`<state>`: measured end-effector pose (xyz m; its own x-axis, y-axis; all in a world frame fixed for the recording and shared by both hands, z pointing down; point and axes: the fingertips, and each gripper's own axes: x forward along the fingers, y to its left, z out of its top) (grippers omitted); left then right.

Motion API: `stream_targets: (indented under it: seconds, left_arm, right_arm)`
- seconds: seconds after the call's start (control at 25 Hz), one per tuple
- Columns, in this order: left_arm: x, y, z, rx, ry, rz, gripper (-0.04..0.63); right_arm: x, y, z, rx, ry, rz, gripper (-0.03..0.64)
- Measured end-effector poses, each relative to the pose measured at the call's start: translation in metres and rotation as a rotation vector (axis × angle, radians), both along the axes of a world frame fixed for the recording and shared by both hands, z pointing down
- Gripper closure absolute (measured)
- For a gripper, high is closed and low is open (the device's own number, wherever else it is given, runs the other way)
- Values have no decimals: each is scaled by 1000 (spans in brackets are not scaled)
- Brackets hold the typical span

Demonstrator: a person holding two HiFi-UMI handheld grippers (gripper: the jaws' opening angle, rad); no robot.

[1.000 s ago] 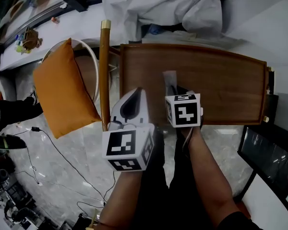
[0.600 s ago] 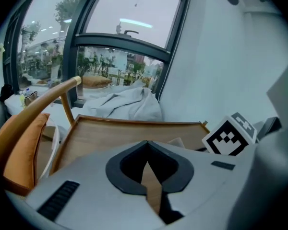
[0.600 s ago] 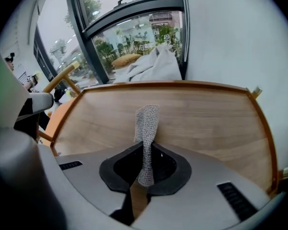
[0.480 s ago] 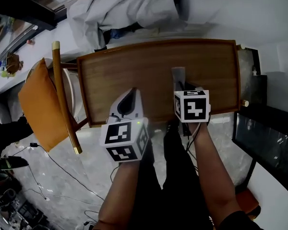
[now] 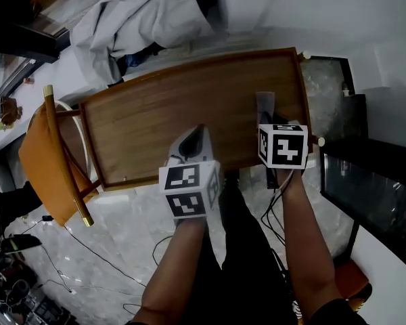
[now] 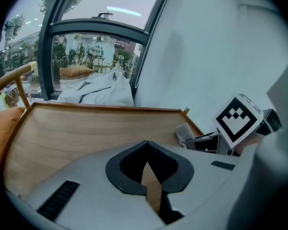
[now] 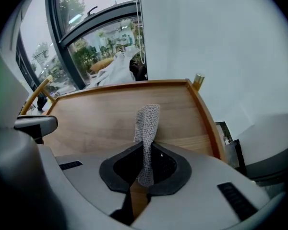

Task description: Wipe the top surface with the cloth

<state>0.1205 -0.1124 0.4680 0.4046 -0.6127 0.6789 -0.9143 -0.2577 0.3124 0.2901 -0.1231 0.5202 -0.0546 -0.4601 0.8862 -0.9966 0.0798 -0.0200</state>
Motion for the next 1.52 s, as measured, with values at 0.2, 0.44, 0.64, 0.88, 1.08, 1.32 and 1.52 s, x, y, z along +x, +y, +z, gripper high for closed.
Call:
stream_targets:
  seconds: [0.2, 0.44, 0.64, 0.88, 1.08, 1.32, 1.52]
  left_arm:
    - [52, -2, 2, 2, 27, 56, 584]
    - [85, 0, 0, 4, 48, 83, 584]
    - [85, 4, -2, 0, 47, 80, 584]
    - [41, 12, -19, 28, 38, 37, 584]
    - [-45, 18, -56, 94, 22, -50, 584]
    - [-171, 36, -102, 179, -3, -163, 584]
    - [-249, 49, -126, 234, -7, -217, 584]
  right_arm:
    - [39, 5, -4, -6, 15, 65, 580]
    - [66, 6, -7, -16, 78, 107, 580]
    - [77, 6, -14, 11, 114, 145, 580]
    - [35, -8, -52, 157, 48, 94, 580]
    - [-92, -17, -75, 230, -148, -101, 580]
    - [-275, 20, -59, 144, -390, -265, 580]
    - [-392, 51, -39, 62, -523, -344, 580]
